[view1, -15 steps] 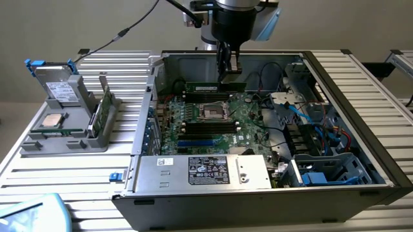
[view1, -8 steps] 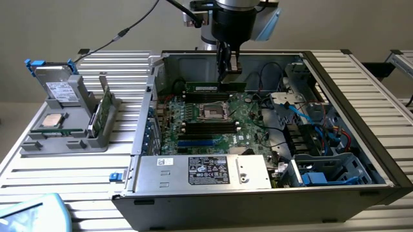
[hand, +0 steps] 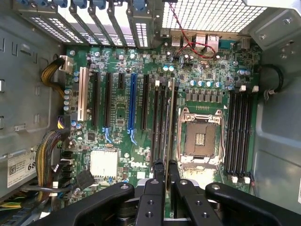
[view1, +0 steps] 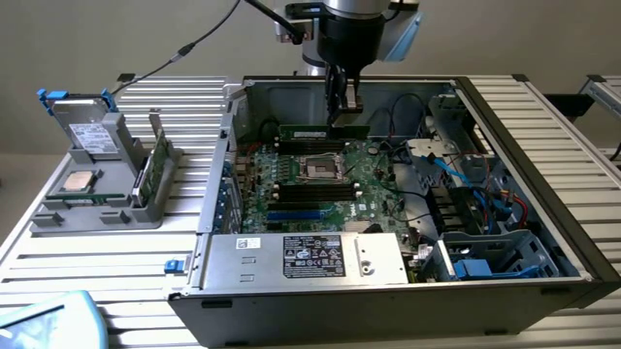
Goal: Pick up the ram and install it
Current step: 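Insert the ram into the slot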
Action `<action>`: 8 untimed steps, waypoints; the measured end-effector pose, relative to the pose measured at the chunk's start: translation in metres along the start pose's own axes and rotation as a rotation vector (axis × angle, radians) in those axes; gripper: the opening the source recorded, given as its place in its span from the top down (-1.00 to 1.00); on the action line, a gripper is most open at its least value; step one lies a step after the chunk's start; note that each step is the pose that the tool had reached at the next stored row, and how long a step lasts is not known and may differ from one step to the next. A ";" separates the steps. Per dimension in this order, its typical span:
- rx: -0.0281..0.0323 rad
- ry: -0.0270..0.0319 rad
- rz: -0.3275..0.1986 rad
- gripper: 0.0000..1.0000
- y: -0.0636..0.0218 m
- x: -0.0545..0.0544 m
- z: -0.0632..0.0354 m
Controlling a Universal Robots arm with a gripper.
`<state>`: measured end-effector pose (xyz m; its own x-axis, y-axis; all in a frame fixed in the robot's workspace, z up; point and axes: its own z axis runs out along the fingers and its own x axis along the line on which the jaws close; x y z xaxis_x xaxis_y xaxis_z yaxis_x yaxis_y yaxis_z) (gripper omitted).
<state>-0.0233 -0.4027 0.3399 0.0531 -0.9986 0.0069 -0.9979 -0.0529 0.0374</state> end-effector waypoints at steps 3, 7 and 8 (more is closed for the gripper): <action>0.0000 0.0000 0.000 0.73 -0.0001 0.000 0.0054; 0.0000 0.0002 0.000 0.73 -0.0002 0.000 0.0127; 0.0000 0.0002 0.000 0.73 -0.0002 0.000 0.0146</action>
<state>-0.0236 -0.4028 0.3253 0.0536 -0.9985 0.0070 -0.9979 -0.0533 0.0373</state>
